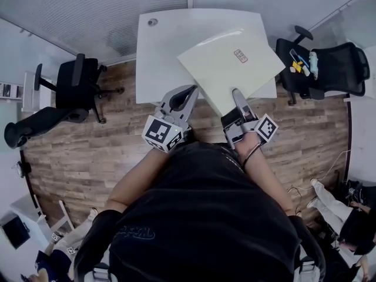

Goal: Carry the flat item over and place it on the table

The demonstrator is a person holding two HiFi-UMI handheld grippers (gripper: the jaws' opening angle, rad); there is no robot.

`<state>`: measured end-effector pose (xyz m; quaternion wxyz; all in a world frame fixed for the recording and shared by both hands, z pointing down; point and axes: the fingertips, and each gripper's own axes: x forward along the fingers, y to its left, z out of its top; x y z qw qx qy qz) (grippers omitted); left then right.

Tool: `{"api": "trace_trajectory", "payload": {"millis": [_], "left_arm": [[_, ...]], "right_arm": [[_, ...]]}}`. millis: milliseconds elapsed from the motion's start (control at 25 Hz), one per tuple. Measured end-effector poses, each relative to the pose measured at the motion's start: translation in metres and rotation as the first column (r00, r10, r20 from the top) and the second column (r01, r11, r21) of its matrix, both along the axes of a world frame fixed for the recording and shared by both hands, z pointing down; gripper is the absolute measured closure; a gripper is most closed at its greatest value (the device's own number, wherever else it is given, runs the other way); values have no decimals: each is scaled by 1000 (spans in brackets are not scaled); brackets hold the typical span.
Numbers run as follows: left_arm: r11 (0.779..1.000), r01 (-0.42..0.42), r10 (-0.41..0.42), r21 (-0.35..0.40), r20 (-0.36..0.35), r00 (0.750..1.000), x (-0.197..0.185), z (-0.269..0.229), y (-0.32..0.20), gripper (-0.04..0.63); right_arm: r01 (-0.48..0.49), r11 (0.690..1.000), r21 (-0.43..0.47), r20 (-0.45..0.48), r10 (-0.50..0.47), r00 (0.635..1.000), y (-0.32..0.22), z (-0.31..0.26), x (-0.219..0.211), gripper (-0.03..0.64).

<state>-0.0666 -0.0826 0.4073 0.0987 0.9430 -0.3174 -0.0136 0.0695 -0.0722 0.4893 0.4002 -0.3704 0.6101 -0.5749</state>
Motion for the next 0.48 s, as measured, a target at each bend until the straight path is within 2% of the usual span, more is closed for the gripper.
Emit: {"api": "trace_trajectory", "payload": {"millis": [360, 480], "left_arm": [[1000, 16, -16, 2, 8, 1000, -27, 4, -25, 581], [998, 55, -55, -7, -4, 998, -39, 4, -32, 582]], "right_arm": [[54, 998, -17, -6, -54, 999, -36, 6, -37, 319], [81, 996, -30, -11, -81, 997, -43, 10, -43, 319]]}}
